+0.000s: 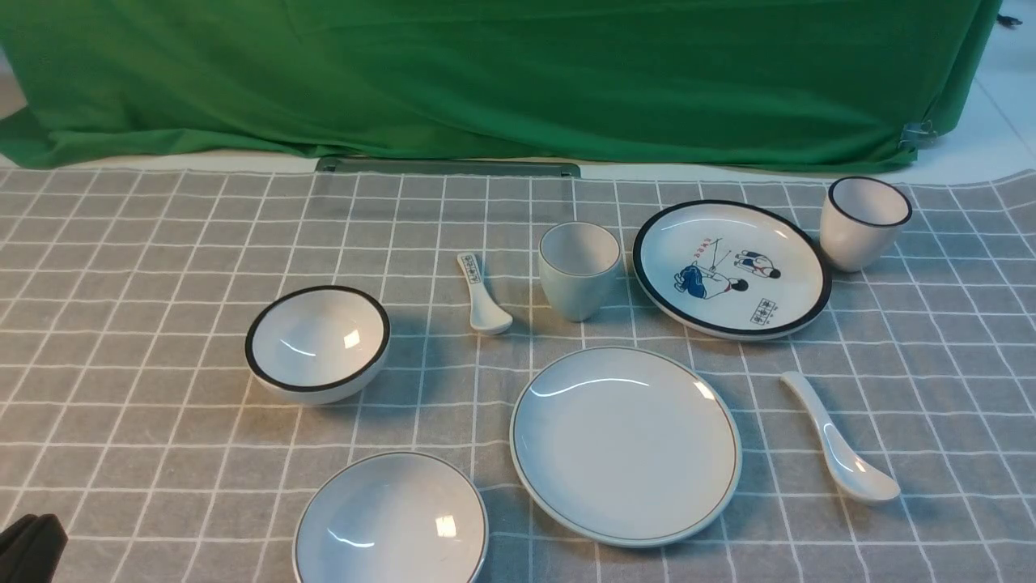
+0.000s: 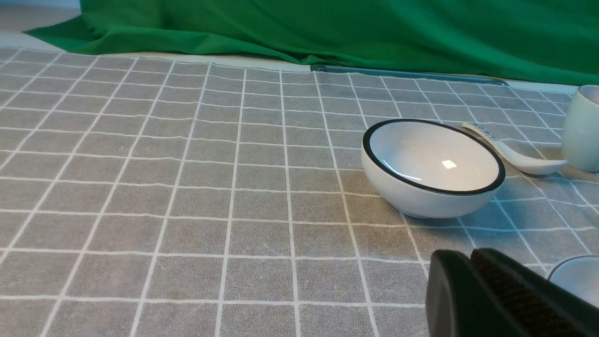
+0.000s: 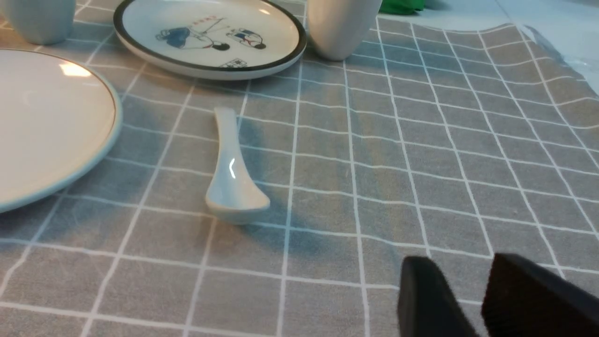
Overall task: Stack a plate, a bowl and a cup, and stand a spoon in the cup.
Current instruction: Use the left arm to grab a blue rice bowl
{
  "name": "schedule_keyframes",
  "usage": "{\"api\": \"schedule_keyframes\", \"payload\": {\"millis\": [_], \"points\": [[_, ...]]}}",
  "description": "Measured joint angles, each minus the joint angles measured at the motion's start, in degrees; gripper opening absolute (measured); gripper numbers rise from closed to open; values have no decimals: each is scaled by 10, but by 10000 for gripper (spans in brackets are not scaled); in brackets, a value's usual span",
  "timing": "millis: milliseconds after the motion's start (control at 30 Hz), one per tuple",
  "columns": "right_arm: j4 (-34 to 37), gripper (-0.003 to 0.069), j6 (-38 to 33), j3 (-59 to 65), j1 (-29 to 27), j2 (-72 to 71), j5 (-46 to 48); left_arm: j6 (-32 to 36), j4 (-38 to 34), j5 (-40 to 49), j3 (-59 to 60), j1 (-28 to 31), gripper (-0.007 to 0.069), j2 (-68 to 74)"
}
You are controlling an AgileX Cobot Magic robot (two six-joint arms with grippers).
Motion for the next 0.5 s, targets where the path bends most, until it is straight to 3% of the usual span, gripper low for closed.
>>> {"api": "schedule_keyframes", "payload": {"millis": [200, 333, 500], "points": [[0, 239, 0, 0, 0, 0, 0, 0, 17, -12, 0, 0, 17, 0], [0, 239, 0, 0, 0, 0, 0, -11, -71, -124, 0, 0, 17, 0], [0, 239, 0, 0, 0, 0, -3, -25, -126, -240, 0, 0, 17, 0]]}}
